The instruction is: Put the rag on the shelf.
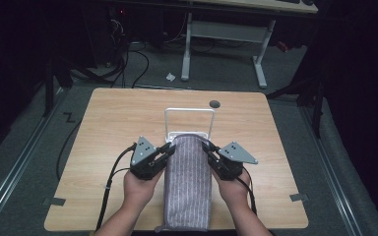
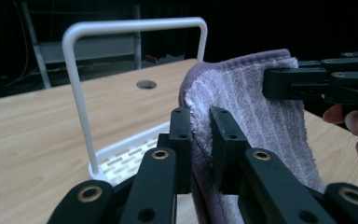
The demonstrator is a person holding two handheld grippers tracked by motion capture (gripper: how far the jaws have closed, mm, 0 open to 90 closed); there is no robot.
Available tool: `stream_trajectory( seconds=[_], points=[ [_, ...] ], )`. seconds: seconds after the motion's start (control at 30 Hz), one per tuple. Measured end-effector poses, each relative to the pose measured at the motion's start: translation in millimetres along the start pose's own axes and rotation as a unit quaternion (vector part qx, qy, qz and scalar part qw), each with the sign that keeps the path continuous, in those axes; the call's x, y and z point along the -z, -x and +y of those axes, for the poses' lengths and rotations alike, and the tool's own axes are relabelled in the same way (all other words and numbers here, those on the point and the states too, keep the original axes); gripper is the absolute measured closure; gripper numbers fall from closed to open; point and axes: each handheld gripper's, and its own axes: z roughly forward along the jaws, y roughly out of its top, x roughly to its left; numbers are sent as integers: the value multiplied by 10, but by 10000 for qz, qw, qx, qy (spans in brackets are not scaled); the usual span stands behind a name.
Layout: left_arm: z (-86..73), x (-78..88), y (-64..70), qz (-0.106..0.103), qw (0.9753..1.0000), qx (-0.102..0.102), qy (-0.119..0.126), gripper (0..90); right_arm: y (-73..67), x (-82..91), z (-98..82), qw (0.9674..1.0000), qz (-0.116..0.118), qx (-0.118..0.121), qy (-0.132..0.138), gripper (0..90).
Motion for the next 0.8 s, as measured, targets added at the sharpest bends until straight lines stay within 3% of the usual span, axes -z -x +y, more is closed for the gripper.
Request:
stream_trajectory(
  seconds=[0.23, 0.8],
  points=[
    [263, 34, -19, 40, 9995, -99, 287, 801, 24, 35, 274, 9996, -36, 47, 290, 836],
    [659, 32, -42, 65, 9965, -355, 749, 804, 88, 60, 685, 9975, -91, 134, 689, 837]
  ],
)
